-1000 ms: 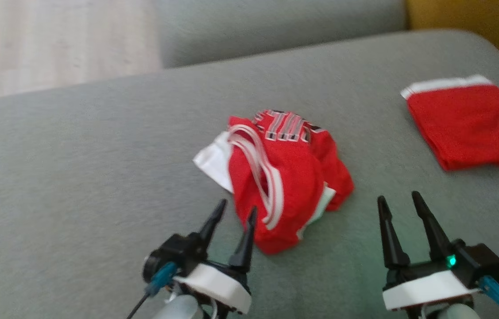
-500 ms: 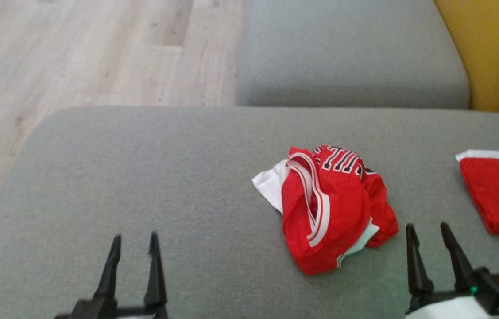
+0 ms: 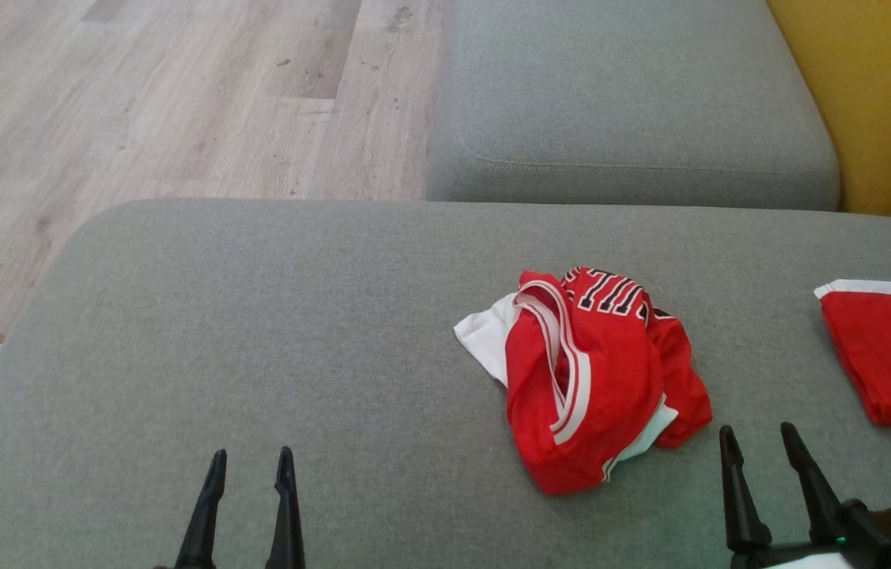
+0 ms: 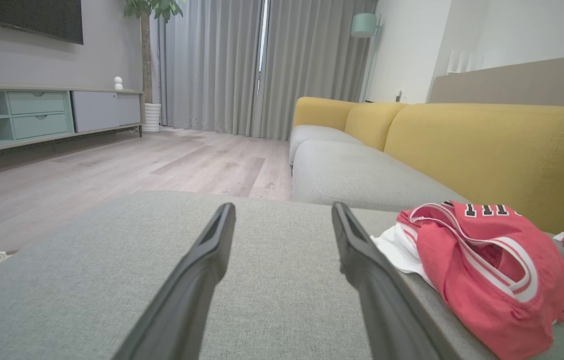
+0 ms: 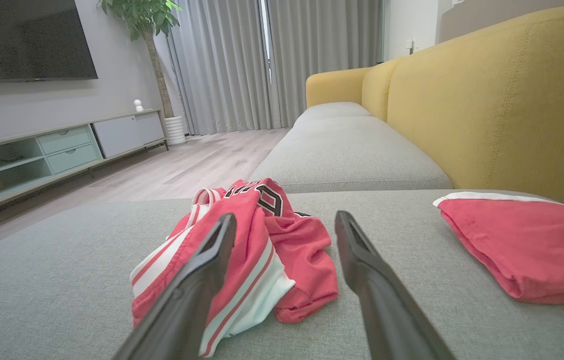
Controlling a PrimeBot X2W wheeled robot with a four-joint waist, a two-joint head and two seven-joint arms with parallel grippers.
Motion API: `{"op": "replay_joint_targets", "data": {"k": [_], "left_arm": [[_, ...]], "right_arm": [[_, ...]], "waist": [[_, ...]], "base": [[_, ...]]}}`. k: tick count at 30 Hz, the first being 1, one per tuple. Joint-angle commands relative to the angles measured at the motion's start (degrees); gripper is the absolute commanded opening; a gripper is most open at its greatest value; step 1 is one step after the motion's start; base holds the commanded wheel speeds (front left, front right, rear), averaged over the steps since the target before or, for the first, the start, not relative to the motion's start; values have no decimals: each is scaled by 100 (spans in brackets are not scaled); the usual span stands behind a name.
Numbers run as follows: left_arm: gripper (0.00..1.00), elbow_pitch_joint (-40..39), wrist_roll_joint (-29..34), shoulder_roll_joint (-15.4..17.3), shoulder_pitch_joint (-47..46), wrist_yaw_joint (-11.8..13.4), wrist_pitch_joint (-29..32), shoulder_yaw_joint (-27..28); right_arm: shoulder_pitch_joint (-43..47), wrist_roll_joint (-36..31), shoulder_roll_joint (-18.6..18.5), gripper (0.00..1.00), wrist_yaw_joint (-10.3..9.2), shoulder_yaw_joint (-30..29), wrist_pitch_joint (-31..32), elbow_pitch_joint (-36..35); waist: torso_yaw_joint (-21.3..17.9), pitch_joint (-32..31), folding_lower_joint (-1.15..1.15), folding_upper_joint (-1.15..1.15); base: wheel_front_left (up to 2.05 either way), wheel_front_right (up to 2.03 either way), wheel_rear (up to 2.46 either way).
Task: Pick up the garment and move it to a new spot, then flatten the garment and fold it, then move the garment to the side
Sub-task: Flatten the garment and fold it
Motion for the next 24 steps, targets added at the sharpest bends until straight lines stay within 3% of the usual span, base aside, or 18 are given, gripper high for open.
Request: {"op": "replay_joint_targets", "data": {"k": [1, 24], "left_arm": [[100, -142, 88, -99, -209, -69, -55, 273], [100, -48, 389, -319, -187, -332, -56, 511]], "right_arm": [[-202, 10, -41, 100, 37, 132, -62, -202], [-202, 2, -40, 100, 37, 187, -62, -173]], "waist": [[-19, 4, 0, 0], [-91, 87, 0, 0]], "base": [[0, 0, 0], [0, 0, 0]]}}
